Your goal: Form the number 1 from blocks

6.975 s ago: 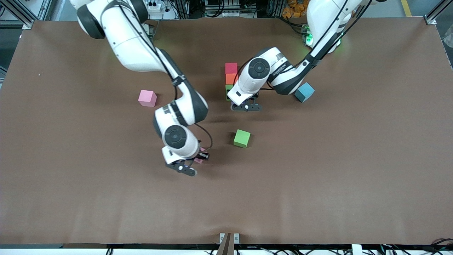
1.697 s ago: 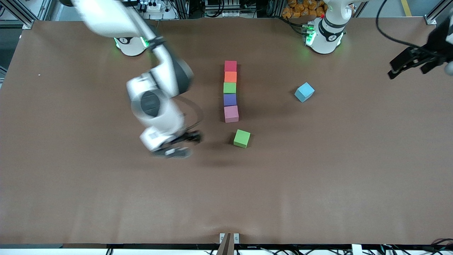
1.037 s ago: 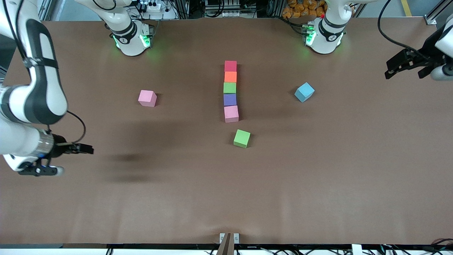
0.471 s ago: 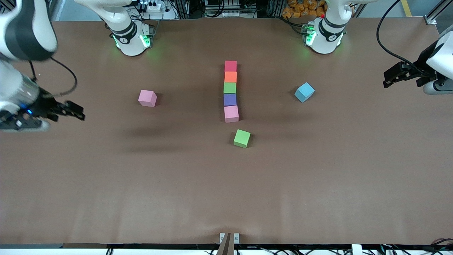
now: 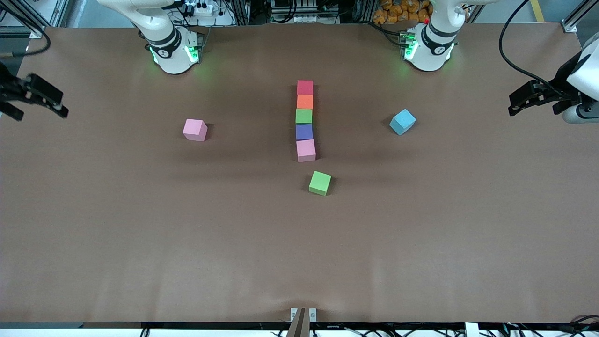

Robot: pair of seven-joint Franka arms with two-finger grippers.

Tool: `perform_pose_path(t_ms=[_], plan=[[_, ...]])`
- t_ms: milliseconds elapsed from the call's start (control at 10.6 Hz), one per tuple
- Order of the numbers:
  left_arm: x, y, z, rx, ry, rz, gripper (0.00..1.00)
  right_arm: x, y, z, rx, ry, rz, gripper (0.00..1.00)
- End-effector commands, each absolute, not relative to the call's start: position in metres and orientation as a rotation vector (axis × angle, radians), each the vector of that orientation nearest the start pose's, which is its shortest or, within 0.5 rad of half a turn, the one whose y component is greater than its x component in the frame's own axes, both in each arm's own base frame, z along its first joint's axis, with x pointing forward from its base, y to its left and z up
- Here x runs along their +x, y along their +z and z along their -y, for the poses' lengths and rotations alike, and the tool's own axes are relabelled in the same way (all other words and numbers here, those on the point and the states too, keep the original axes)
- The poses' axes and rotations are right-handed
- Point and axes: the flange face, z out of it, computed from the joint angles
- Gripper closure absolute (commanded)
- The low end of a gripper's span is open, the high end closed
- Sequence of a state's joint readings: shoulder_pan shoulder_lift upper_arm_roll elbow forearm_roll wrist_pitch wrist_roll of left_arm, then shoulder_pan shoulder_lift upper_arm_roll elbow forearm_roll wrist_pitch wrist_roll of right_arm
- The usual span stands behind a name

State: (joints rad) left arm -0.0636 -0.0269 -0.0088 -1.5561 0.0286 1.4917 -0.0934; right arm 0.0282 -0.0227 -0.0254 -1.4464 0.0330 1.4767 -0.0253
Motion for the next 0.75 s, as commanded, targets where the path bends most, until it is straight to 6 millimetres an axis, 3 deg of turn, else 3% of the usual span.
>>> perform_pose_path(t_ms=[0, 660], plan=[[0.5341, 0.6468, 0.0362, -3.096, 0.032, 0.043, 0.00, 0.5396, 0.6866, -0.0044, -3.119, -0.039, 0.051, 0.00], [0.5343, 0.6470, 0.0365, -3.099, 0.030, 0.042, 0.00, 0.5413, 0.6816, -0.0043, -3.120, -0.012, 0.050, 0.00]])
